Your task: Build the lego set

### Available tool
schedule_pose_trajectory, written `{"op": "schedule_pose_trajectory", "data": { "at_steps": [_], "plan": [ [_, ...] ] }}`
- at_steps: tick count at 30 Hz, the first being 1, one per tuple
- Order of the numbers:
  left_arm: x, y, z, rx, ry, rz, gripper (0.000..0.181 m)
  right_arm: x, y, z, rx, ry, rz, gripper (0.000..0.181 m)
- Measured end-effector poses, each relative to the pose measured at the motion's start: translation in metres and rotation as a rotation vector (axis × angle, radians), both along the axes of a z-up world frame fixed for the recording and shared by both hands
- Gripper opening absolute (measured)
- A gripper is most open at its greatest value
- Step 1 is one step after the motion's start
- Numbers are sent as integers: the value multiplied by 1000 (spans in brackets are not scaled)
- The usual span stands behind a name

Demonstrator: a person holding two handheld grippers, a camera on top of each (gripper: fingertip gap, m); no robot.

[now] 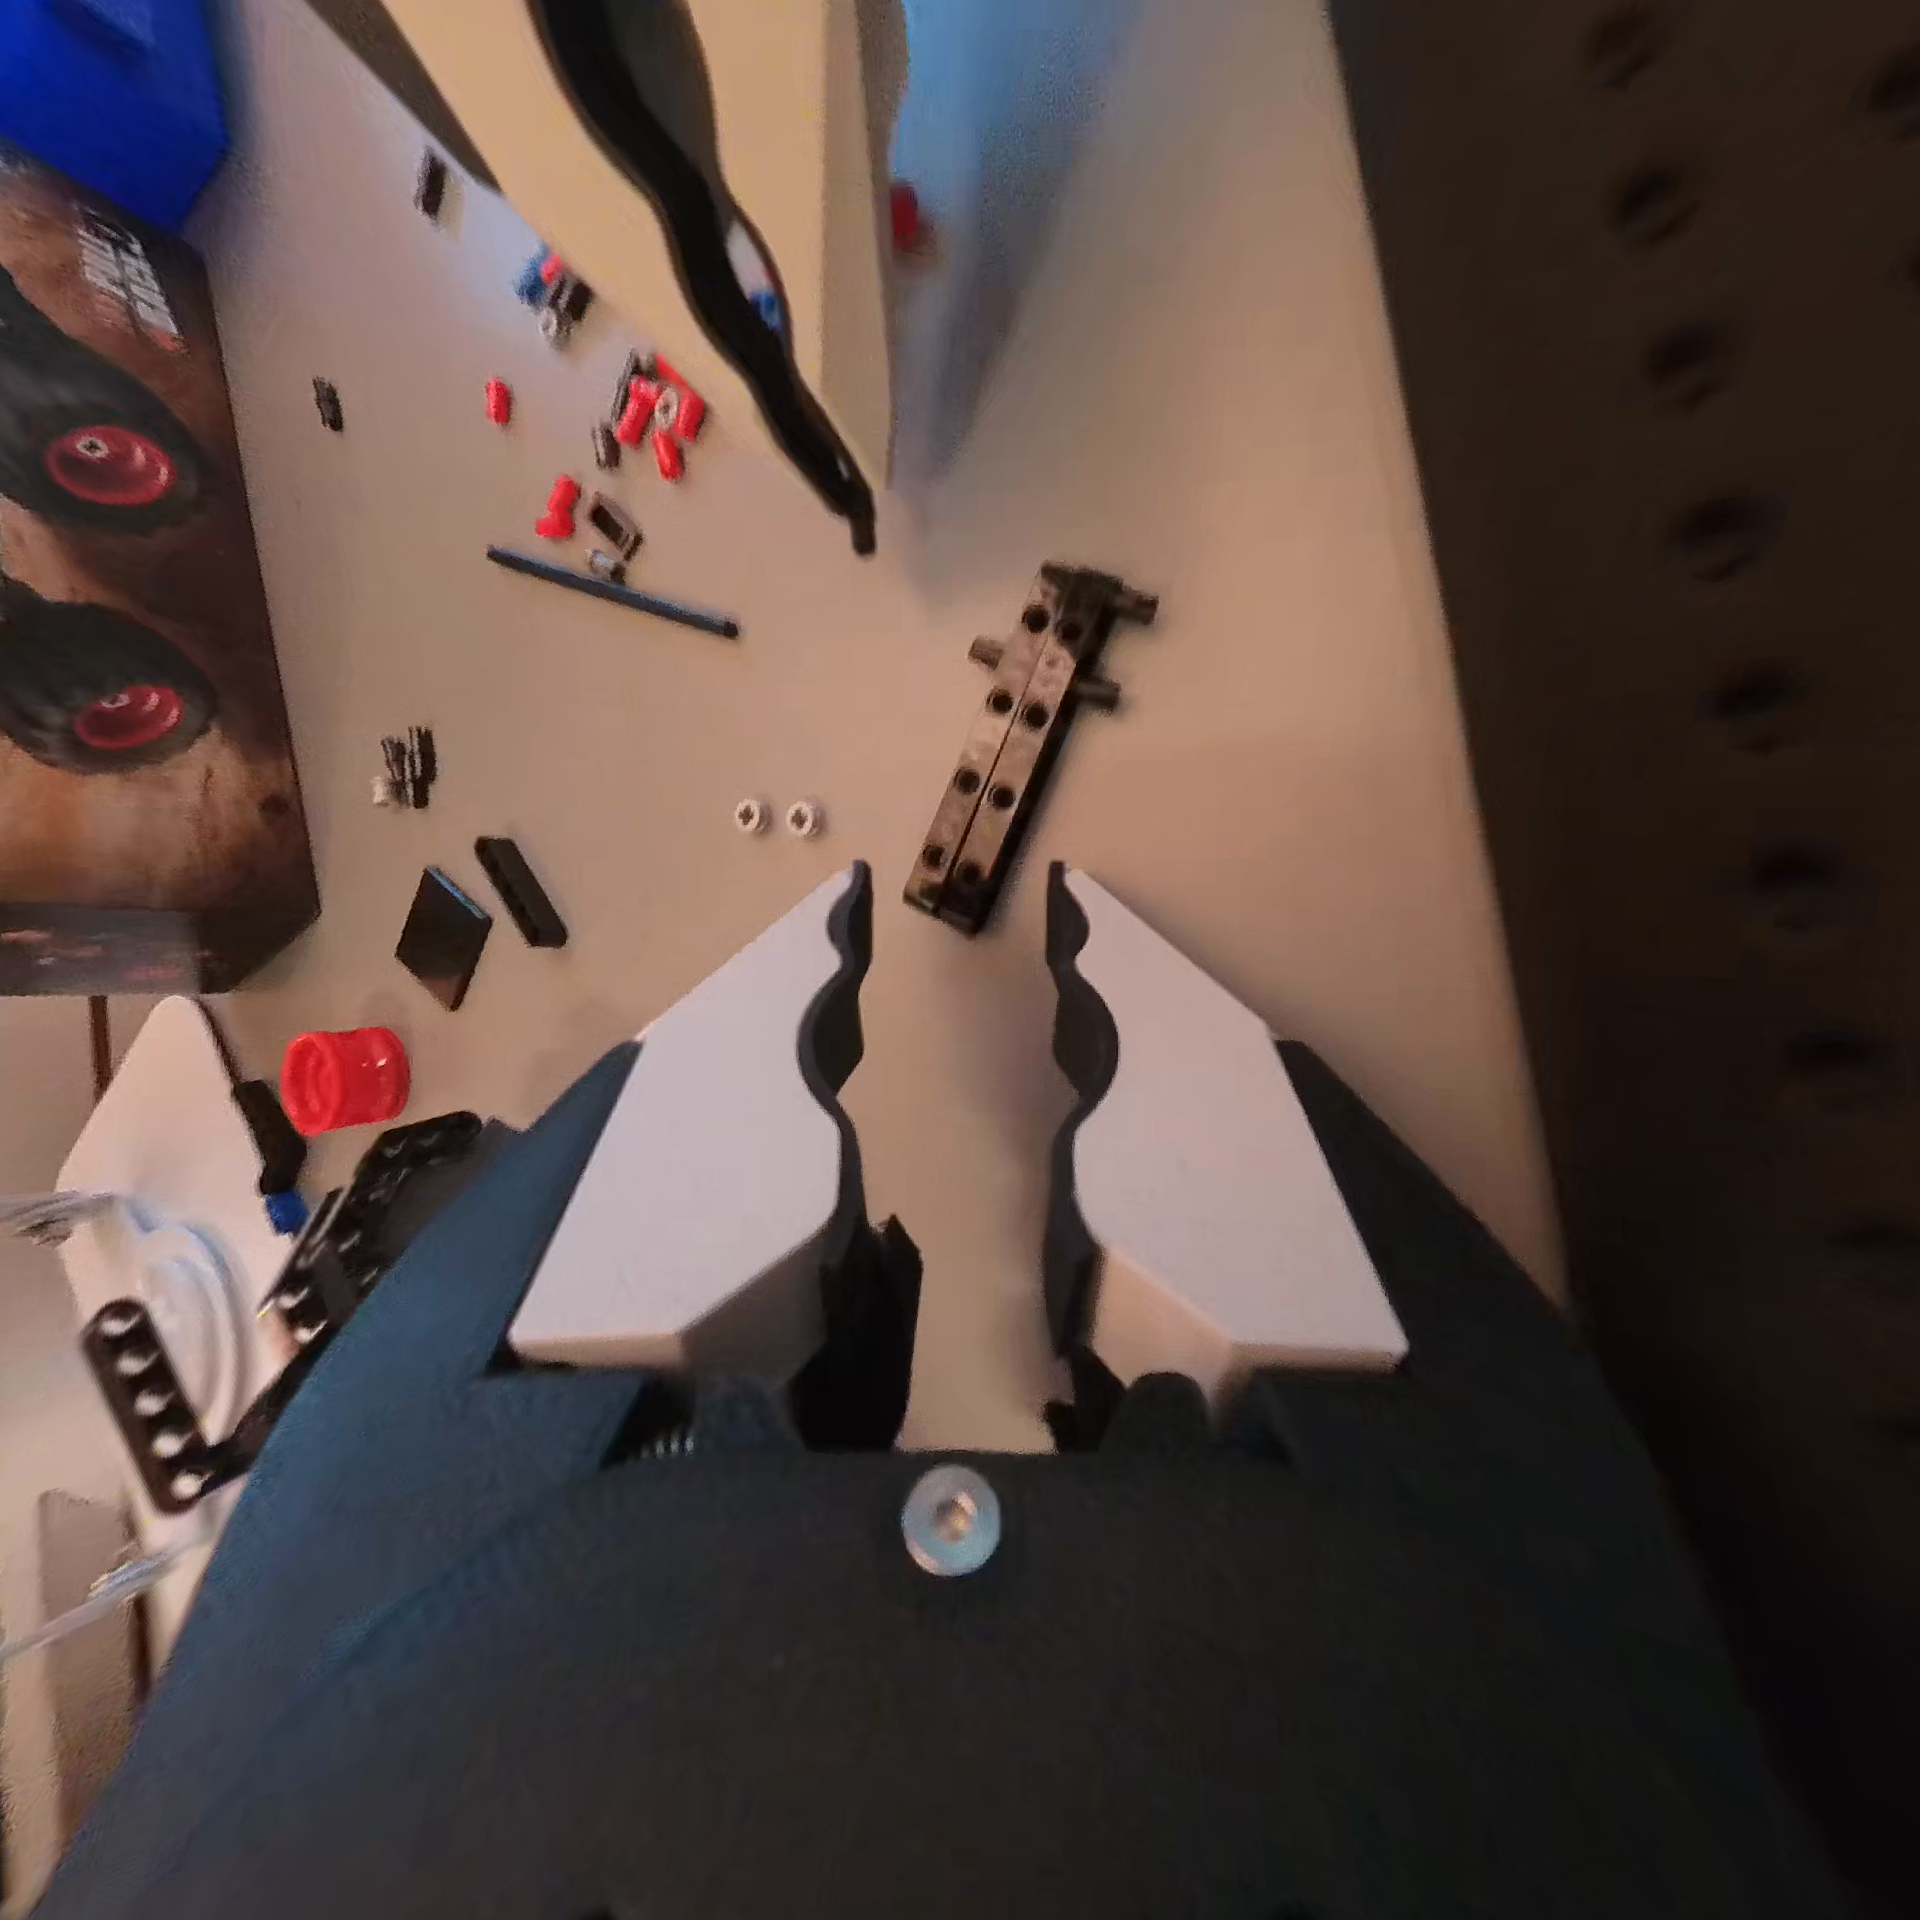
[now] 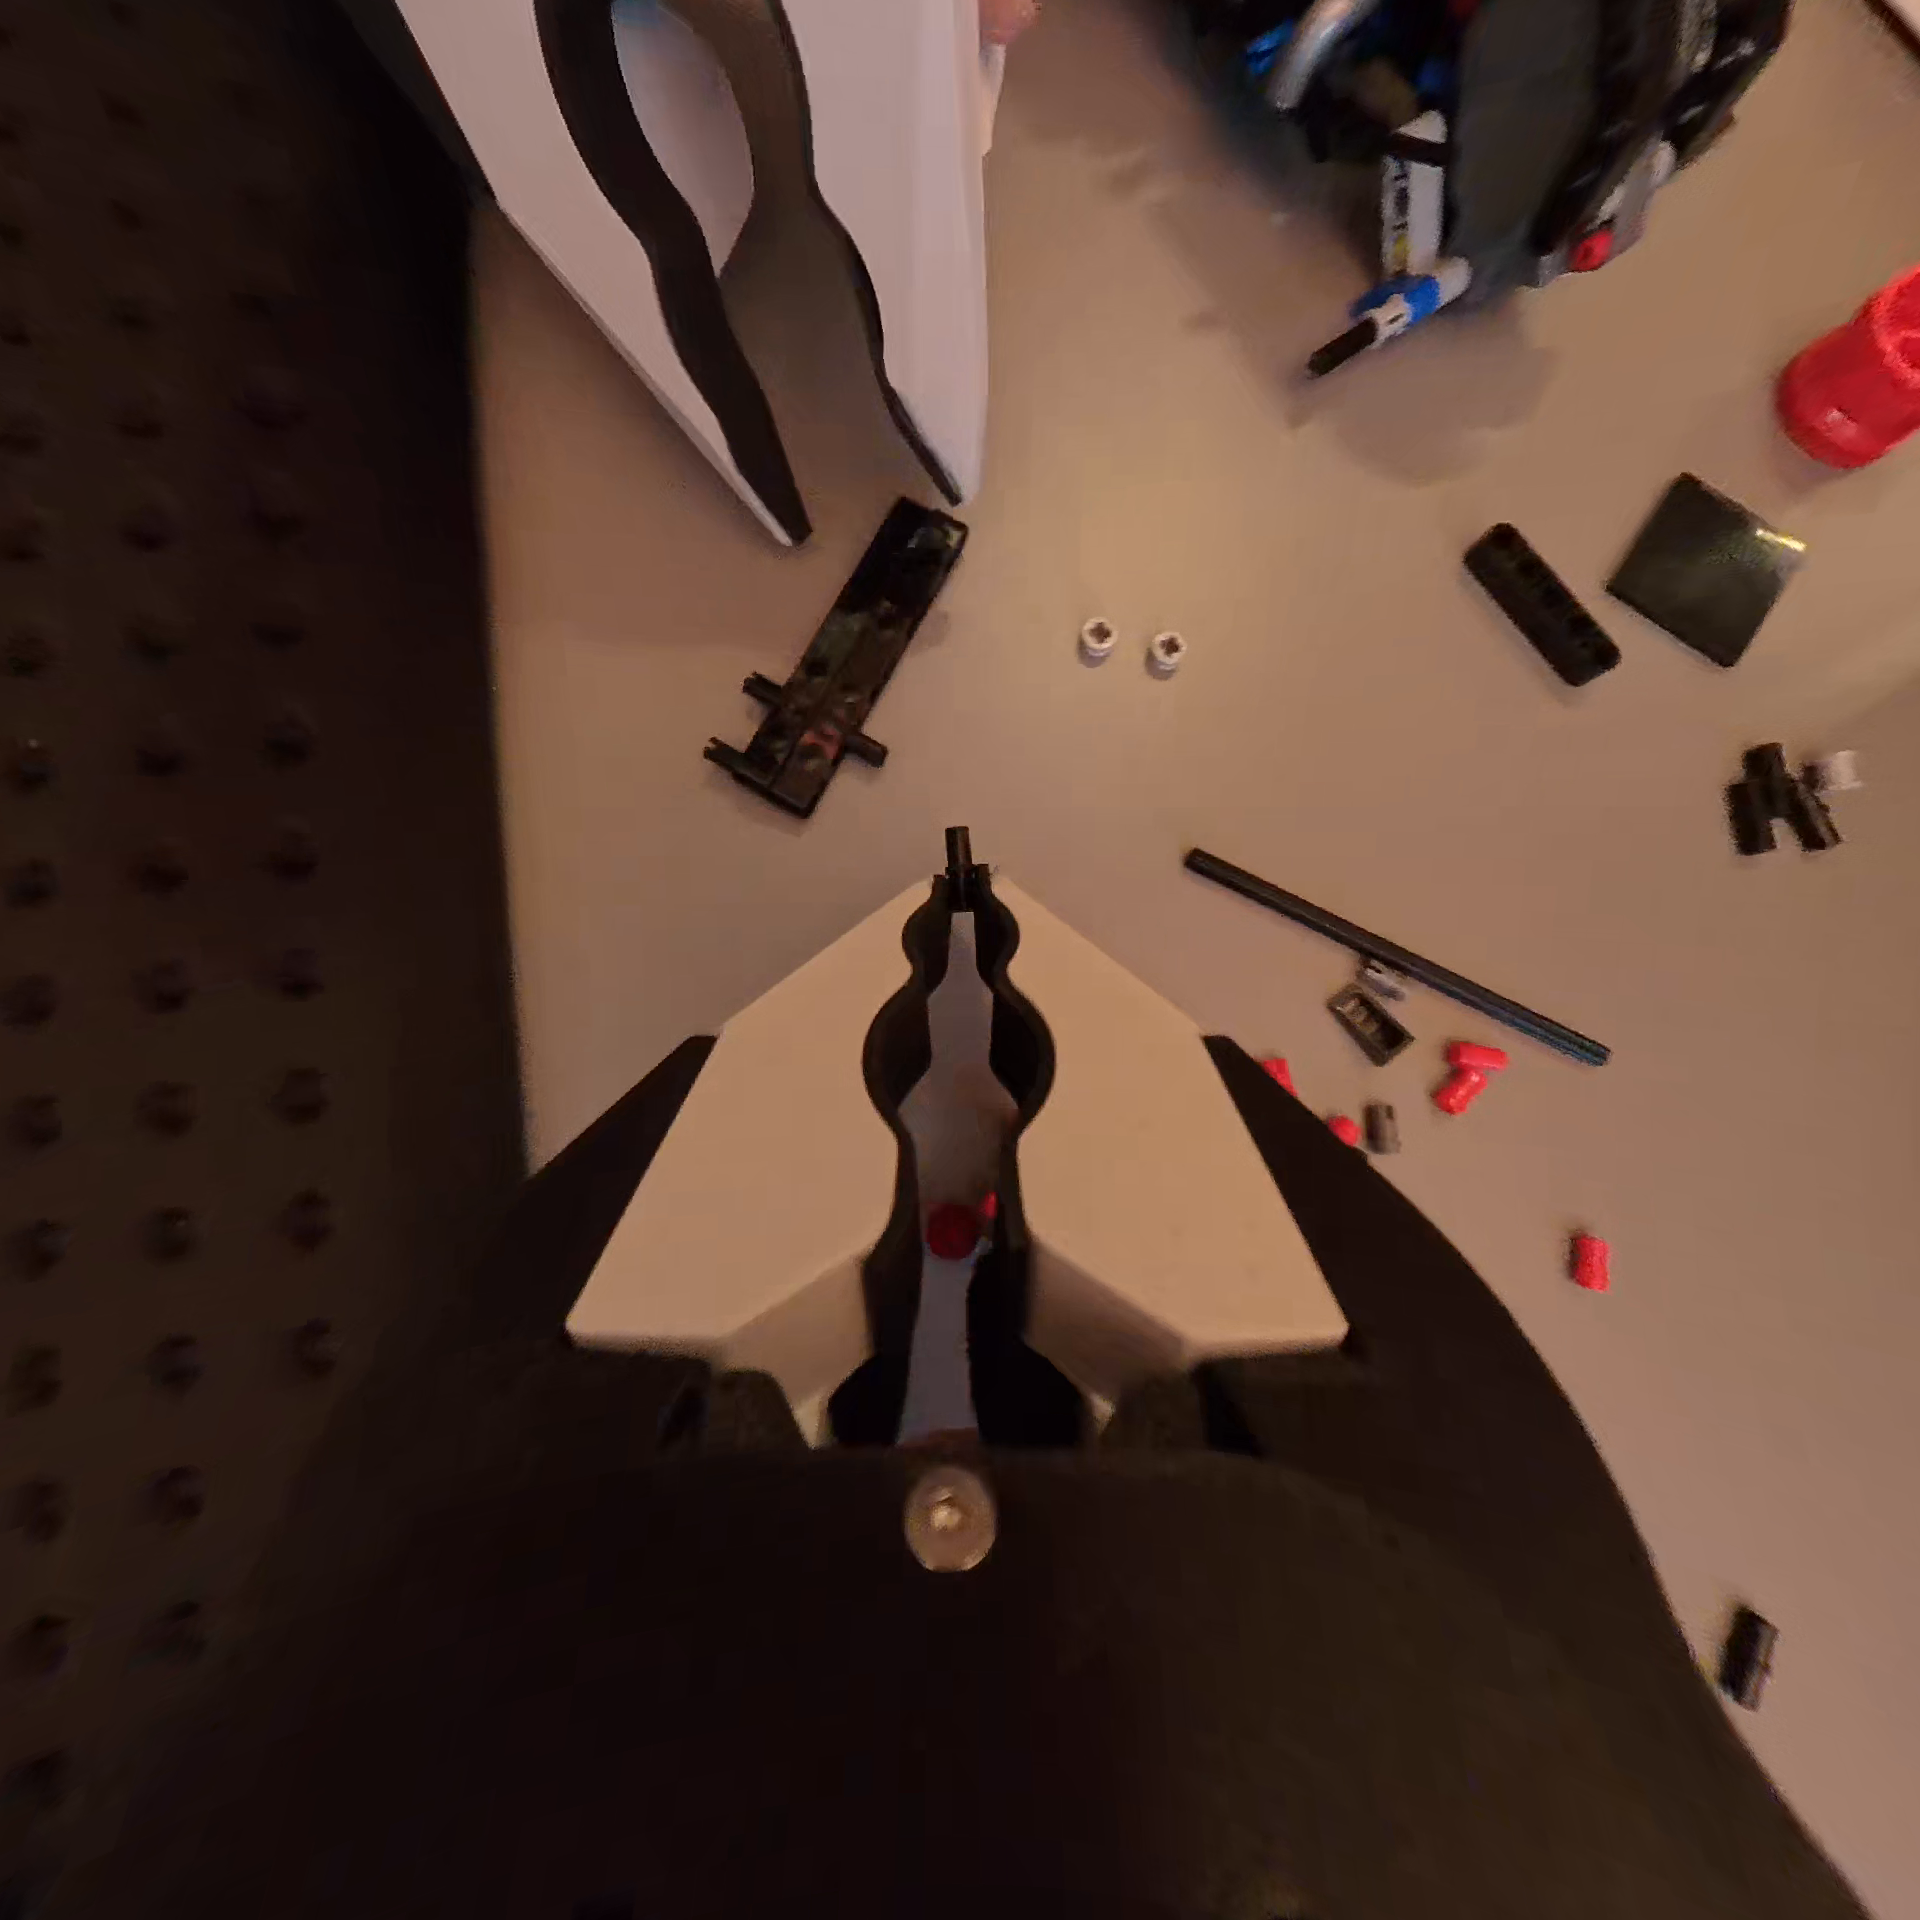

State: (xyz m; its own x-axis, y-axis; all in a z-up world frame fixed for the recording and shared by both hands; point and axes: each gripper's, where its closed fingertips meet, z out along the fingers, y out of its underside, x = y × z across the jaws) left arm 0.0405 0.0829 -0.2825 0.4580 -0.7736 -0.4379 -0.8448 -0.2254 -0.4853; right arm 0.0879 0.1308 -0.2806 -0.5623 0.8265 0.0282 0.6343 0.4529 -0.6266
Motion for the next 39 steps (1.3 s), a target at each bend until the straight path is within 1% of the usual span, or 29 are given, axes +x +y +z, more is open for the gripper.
{"op": "schedule_pose_trajectory", "data": {
  "at_steps": [2, 3, 8, 12, 16, 19, 20, 23, 25, 33, 39],
  "plan": [
    [13, -5, 5, -21, -73, -18, 32, 2, -7, -2, -8, -9, 24, 2],
    [17, -5, 5, -23, -78, -20, 31, 3, -9, -5, -4, -17, 33, 2],
    [23, -8, -7, -54, -54, -51, 22, 6, -22, -13, -3, -40, 98, 2],
    [25, -4, -7, -33, -51, -50, 19, 6, -33, -14, -6, -37, 139, 2],
    [32, -8, -1, -64, -147, -42, 31, 6, -41, -14, -8, -29, 159, 2],
    [38, -11, 3, -85, -194, -31, 30, 5, -43, -14, -9, -25, 162, 2],
    [38, -11, 2, -87, -186, -23, 31, 6, -44, -14, -9, -24, 165, 2],
    [39, -12, -7, -81, -148, -10, 20, 7, -47, -14, 3, -18, 179, 2],
    [38, -10, -8, -48, -139, -10, 16, 8, -48, -14, 13, -13, 185, 2],
    [39, -11, -9, -13, -177, -7, 16, 11, -51, -14, 67, 16, 202, 1],
    [39, -11, -9, -14, -188, -12, 15, 11, -52, -14, 114, 38, 303, 1]
  ]
}}
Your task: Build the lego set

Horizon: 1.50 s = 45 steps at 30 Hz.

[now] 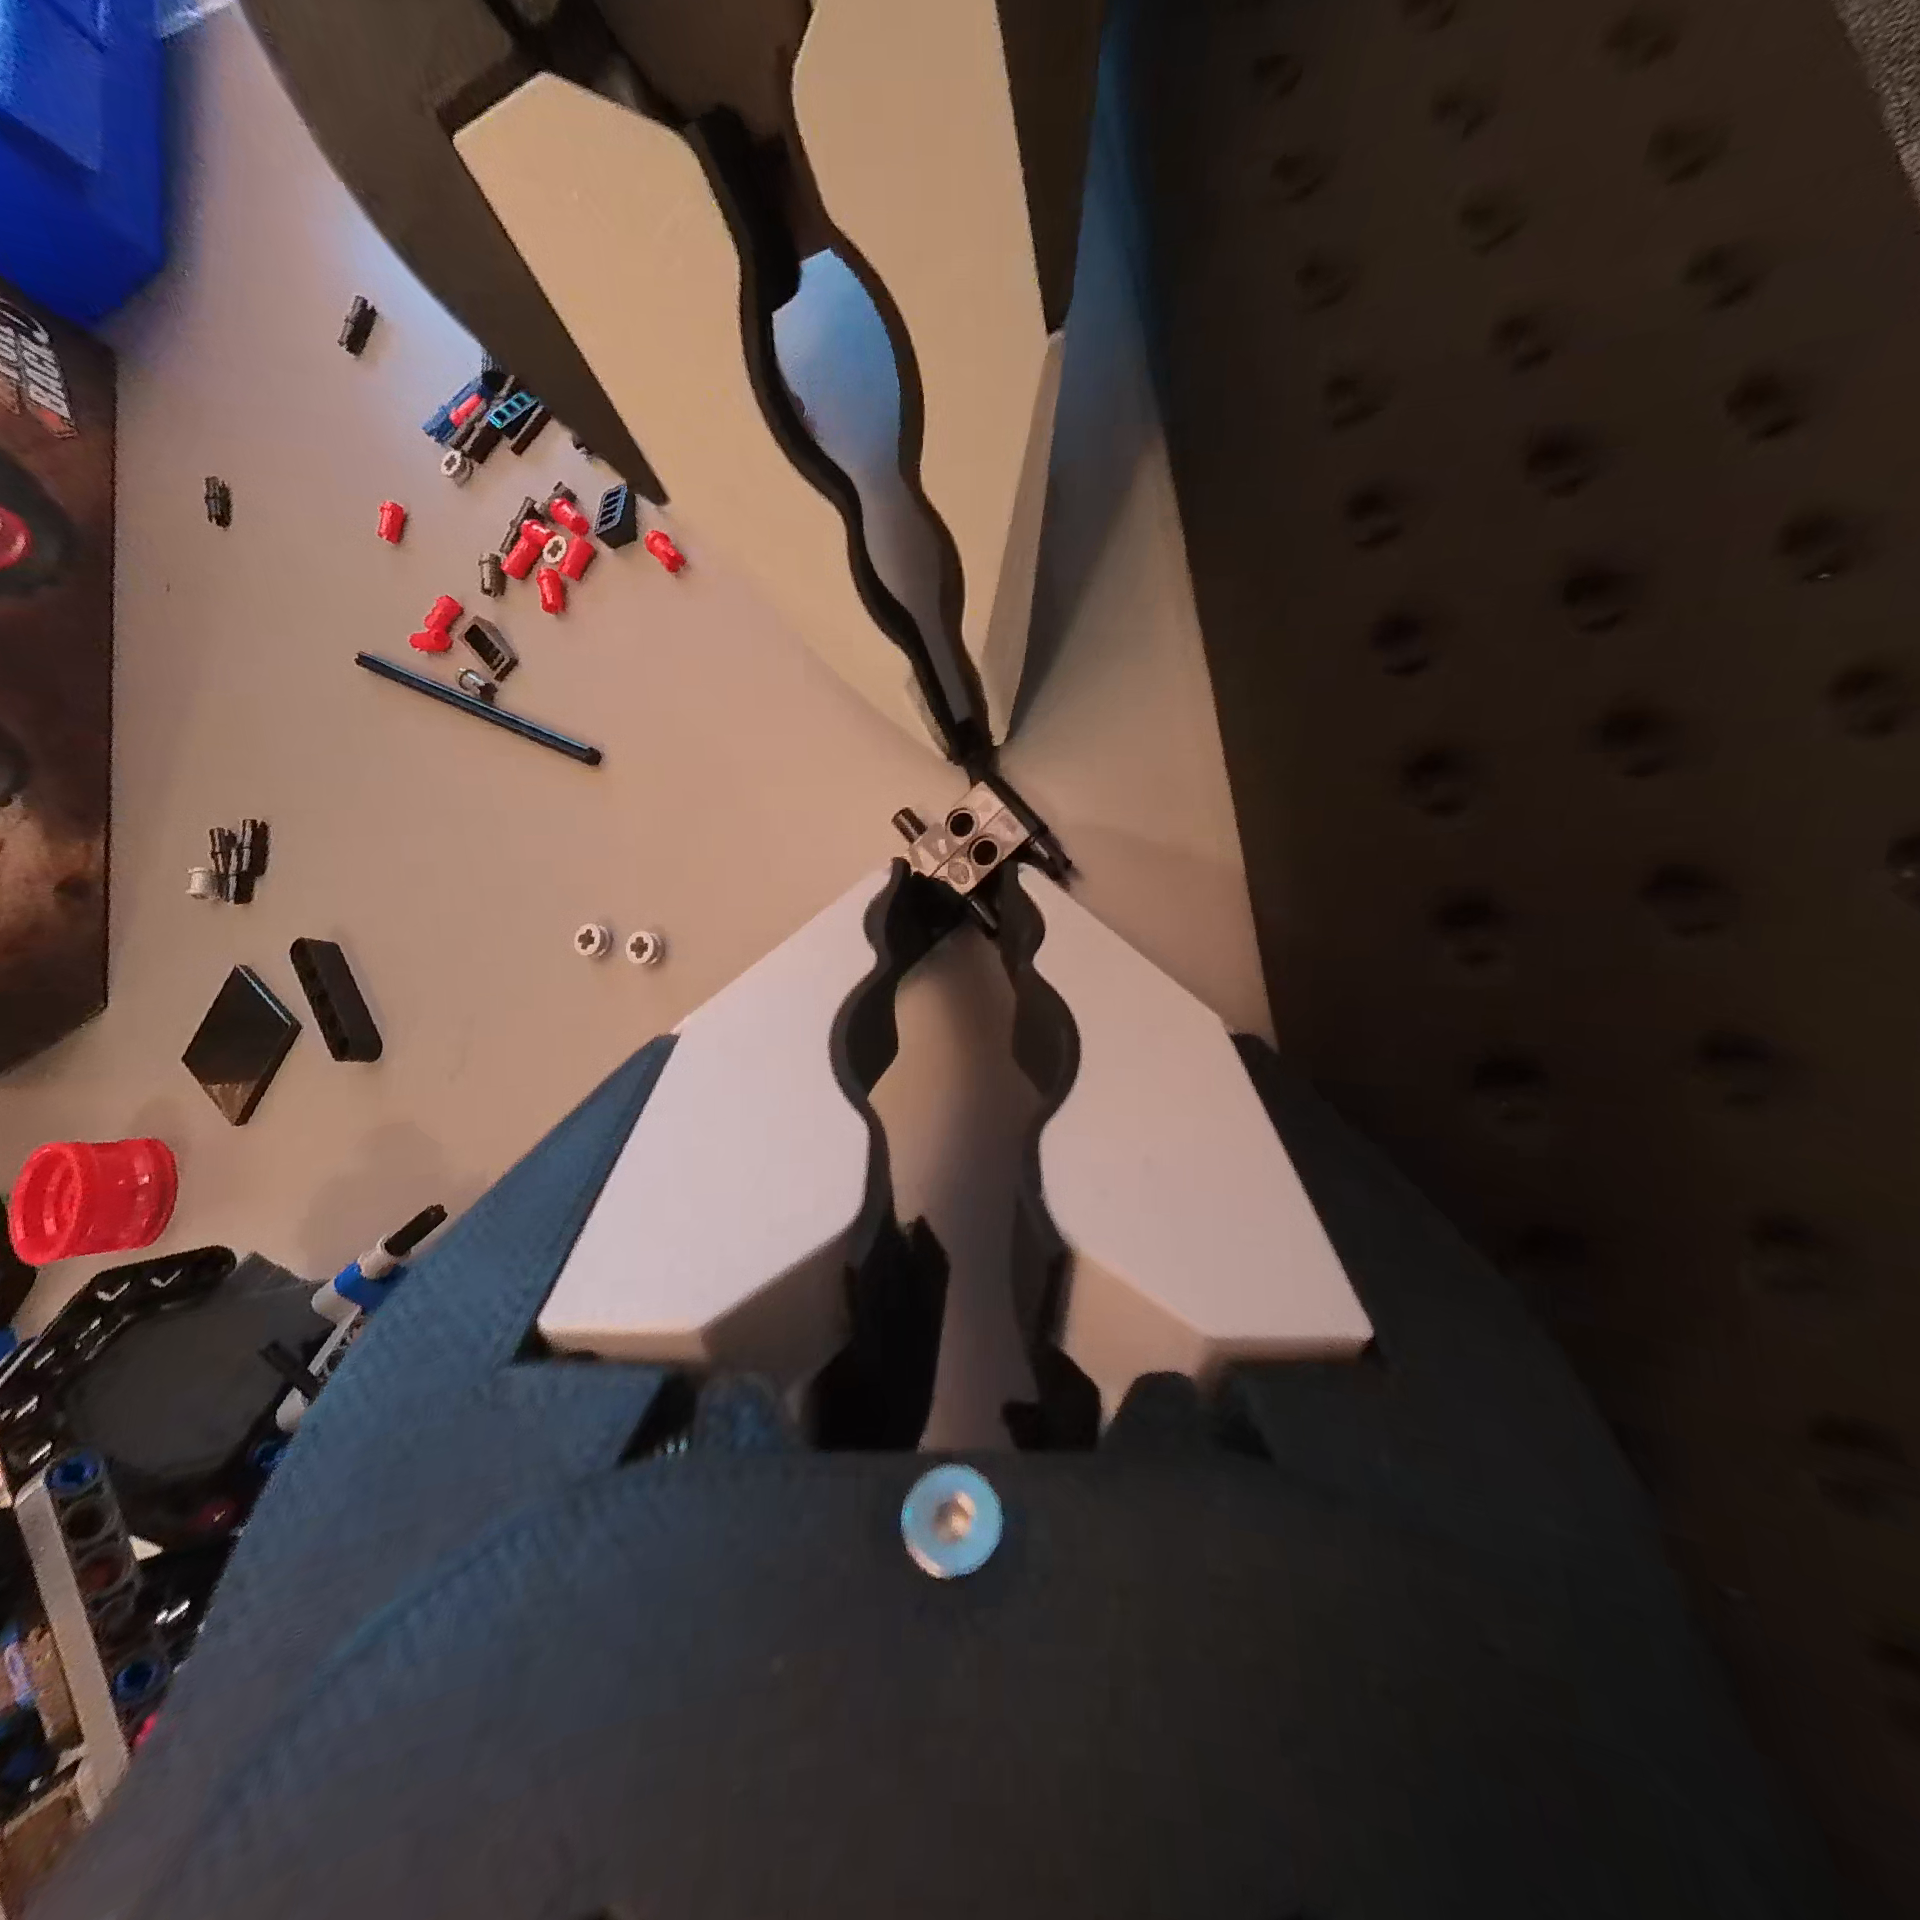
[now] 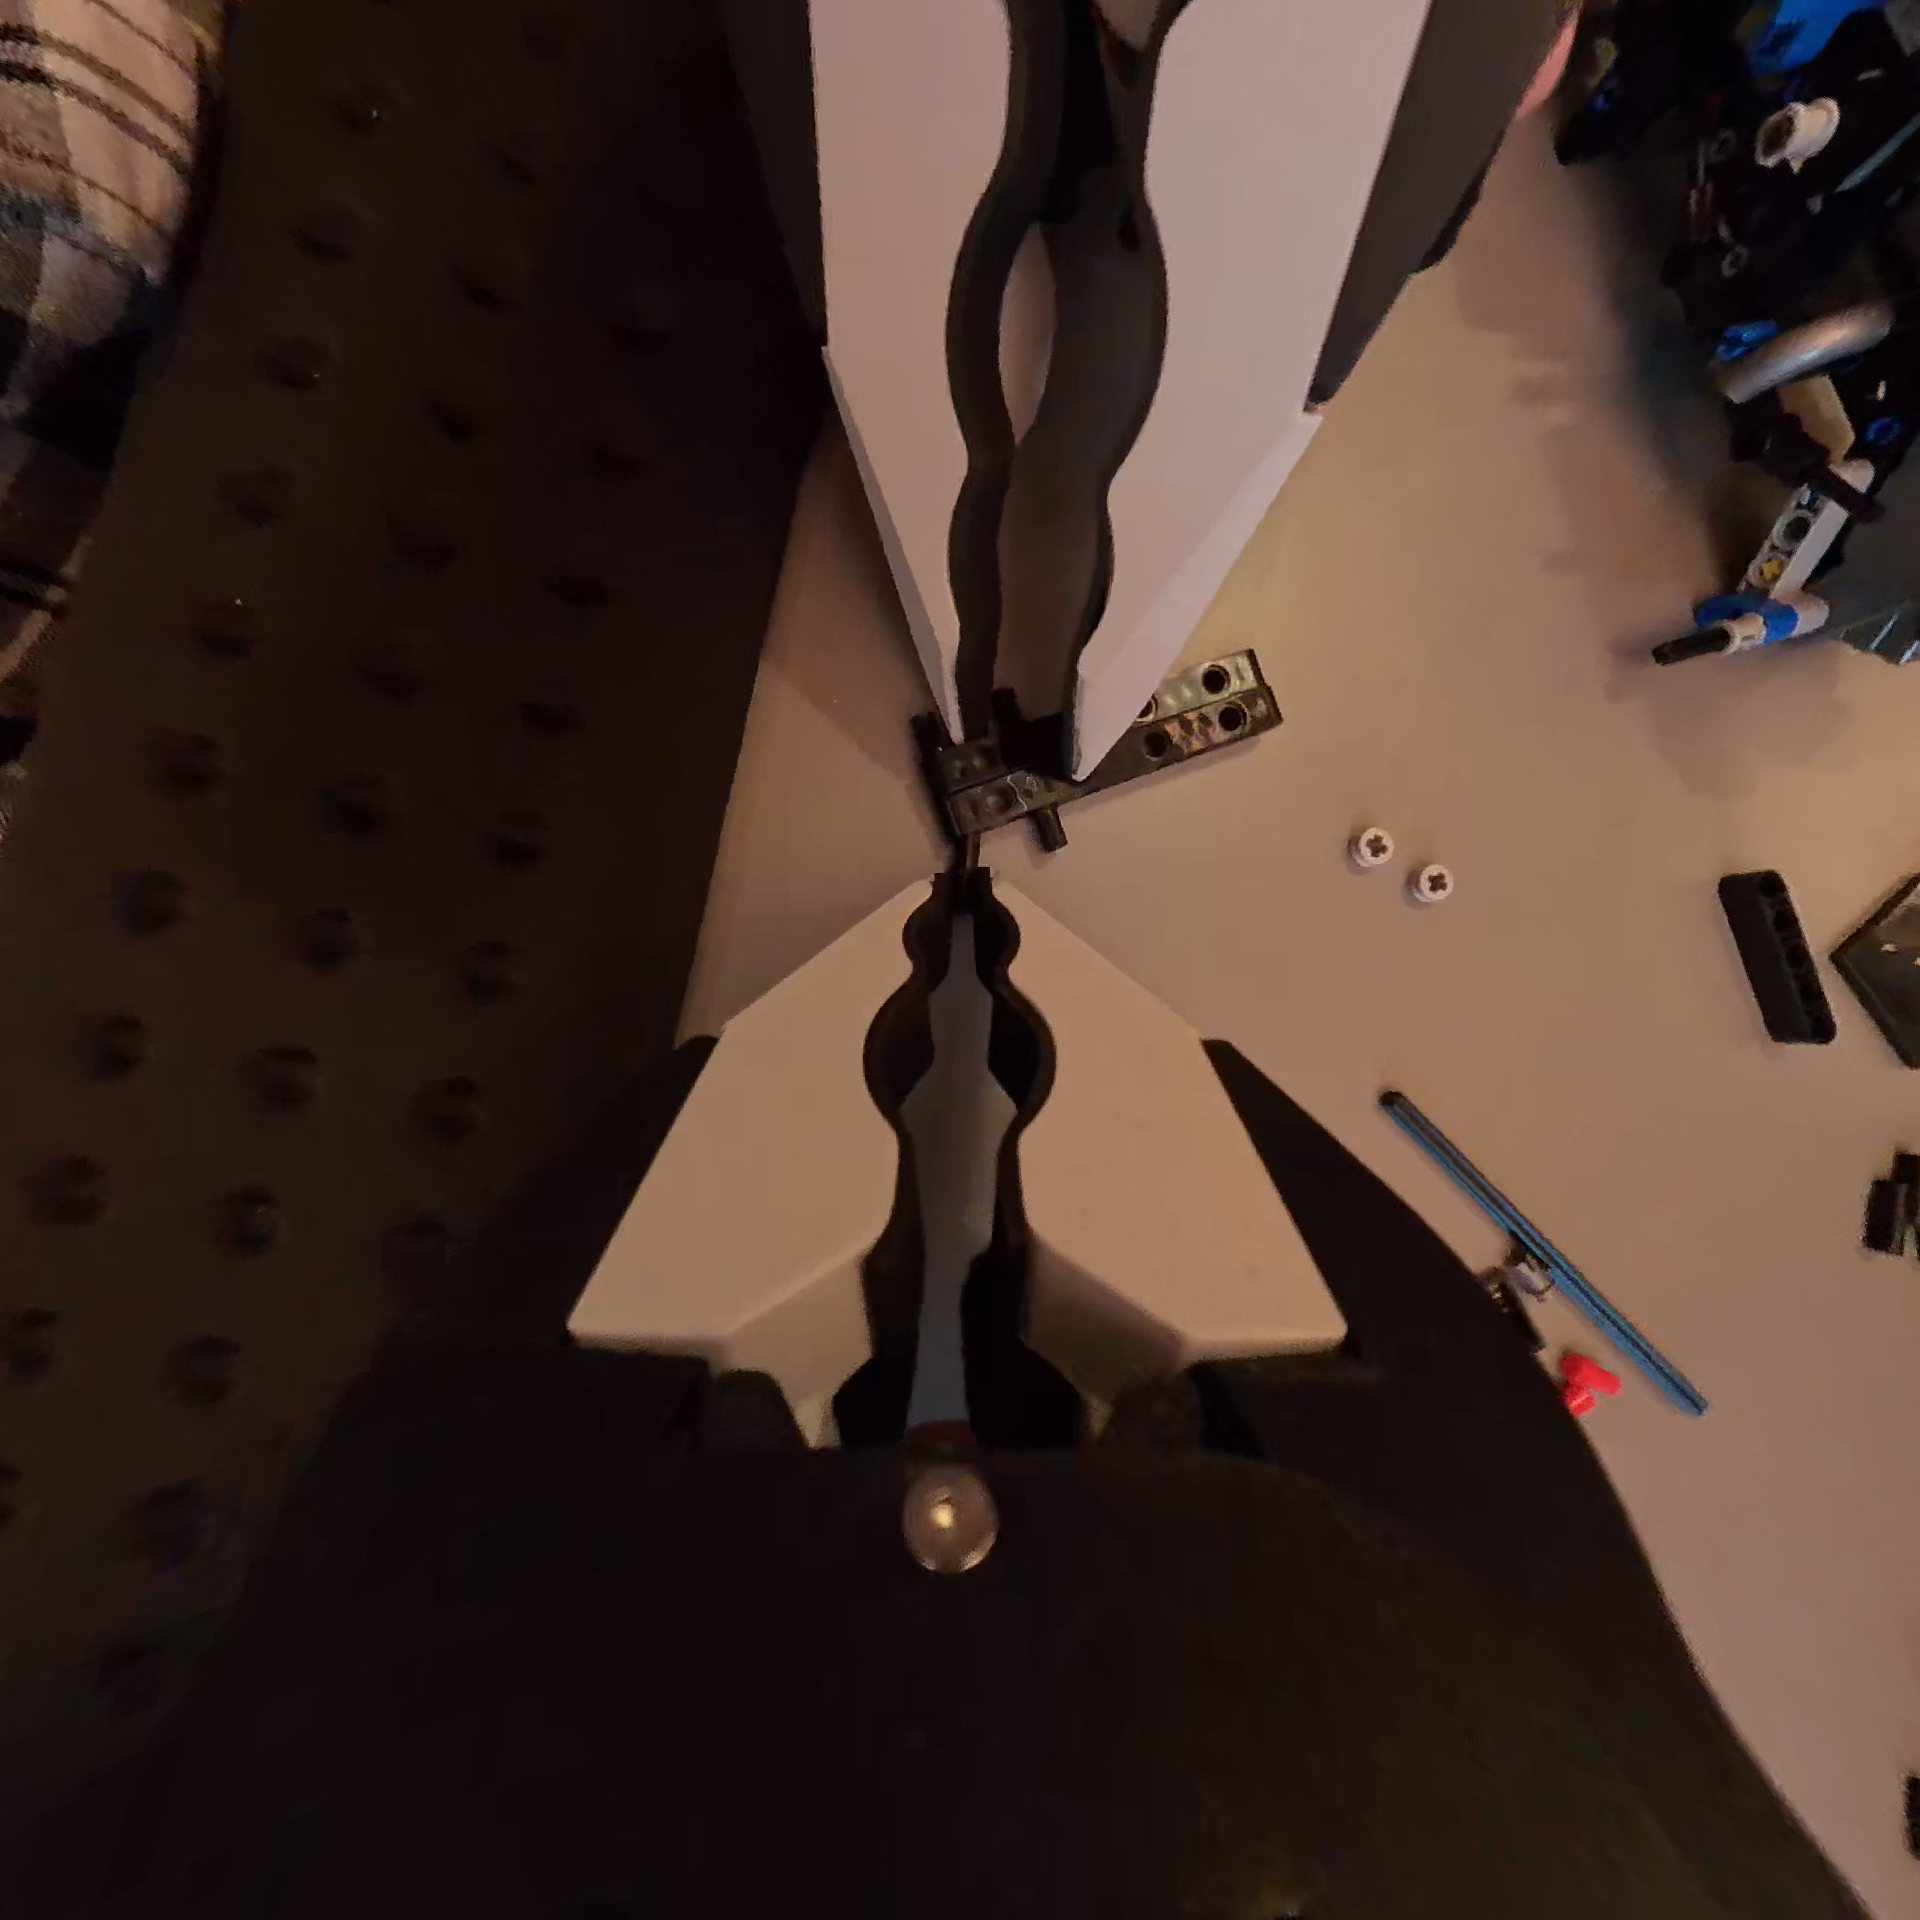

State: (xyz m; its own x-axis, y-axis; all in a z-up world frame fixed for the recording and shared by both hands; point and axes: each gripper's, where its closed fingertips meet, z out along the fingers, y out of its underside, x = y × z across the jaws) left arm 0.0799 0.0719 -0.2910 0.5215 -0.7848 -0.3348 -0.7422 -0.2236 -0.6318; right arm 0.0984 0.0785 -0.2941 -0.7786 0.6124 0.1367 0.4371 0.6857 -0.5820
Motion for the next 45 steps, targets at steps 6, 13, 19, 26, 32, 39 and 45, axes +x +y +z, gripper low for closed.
{"op": "schedule_pose_trajectory", "data": {
  "at_steps": [6, 13, 19, 26, 32, 39, 45],
  "plan": [
    [1, 0, 0, -4, -6, -15, 15, 0, -1, 0, 46, 21, 115, 1],
    [2, 0, 0, -7, -16, -23, 15, -3, -7, 0, 40, 23, 150, 1],
    [1, 3, 1, 2, -13, -12, 14, -4, 5, 7, 1, 2, 32, 15],
    [-11, 8, 19, 4, -69, 39, 30, 7, 31, 25, -41, 32, -133, 12],
    [-31, 10, 4, -82, -18, 77, 36, 5, 16, 20, -67, -16, -220, 15],
    [-30, 10, 0, -74, 21, 168, 20, -10, -5, 14, -101, -35, -329, 28],
    [-33, 7, 0, -68, 38, 238, 19, -16, -1, 6, -31, -29, -374, 17]
  ]
}}
